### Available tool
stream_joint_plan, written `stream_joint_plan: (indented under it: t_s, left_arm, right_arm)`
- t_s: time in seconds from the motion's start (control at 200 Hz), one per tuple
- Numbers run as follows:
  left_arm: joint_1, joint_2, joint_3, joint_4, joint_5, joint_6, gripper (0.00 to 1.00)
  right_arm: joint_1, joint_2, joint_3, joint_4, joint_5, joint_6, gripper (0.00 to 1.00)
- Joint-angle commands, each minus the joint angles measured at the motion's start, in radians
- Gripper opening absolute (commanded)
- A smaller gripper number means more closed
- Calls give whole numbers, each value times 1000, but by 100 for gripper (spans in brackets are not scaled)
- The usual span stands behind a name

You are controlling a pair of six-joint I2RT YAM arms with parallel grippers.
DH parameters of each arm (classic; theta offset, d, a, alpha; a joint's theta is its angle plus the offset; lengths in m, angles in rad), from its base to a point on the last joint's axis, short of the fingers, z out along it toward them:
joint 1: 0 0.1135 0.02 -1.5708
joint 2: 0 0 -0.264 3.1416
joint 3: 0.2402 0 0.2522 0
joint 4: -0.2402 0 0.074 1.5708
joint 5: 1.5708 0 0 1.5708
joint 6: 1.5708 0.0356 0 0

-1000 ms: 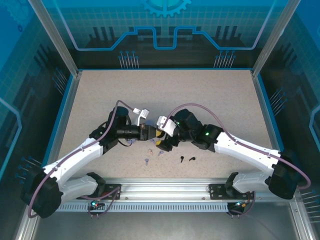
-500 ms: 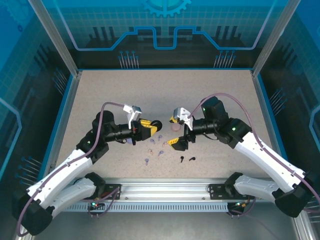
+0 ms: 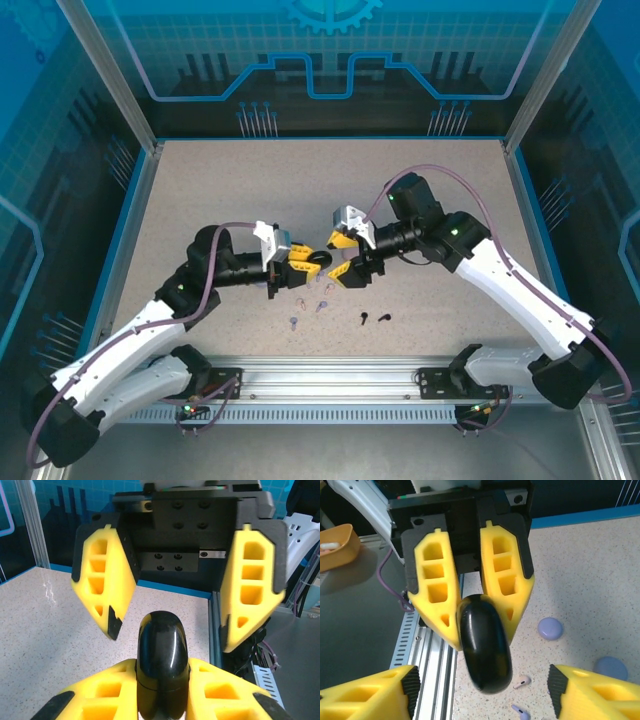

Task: Insert wireless bluetooth earbuds into charging case

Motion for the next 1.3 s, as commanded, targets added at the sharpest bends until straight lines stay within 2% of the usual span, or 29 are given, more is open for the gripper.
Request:
stream_joint_plan:
  t_s: [0.0, 0.375, 0.455, 0.715, 0.76, 0.805, 0.91, 1.156, 1.296]
  left_arm:
    - [-10, 1, 3, 24, 4, 49, 0]
    - [-19, 10, 20, -6, -11, 54, 0]
    - [-22, 10, 19, -12, -17, 53, 0]
    - [-29, 10, 4, -26, -41, 43, 20]
    - [-28, 8, 0, -22, -44, 40, 25]
    - [-30, 8, -5, -18, -47, 35, 35]
    - [-29, 9, -15, -2, -48, 25, 45]
    - [-33, 23, -15, 5, -44, 15, 47]
    - [-39, 35, -12, 20, -41, 9, 40]
  right_arm:
    - [21, 21, 48, -38, -18, 3, 66]
    - [26, 33, 64, -48, -23, -7, 35]
    - [24, 24, 62, -54, -16, -8, 33]
    - [19, -13, 42, -45, -5, -4, 27]
    - [18, -15, 43, -49, -3, -5, 26]
    - [18, -15, 43, -49, -2, -5, 25]
    - [19, -15, 45, -49, 1, -7, 25]
    - [19, -15, 50, -38, -3, -1, 25]
    - [19, -9, 48, -30, -5, 6, 25]
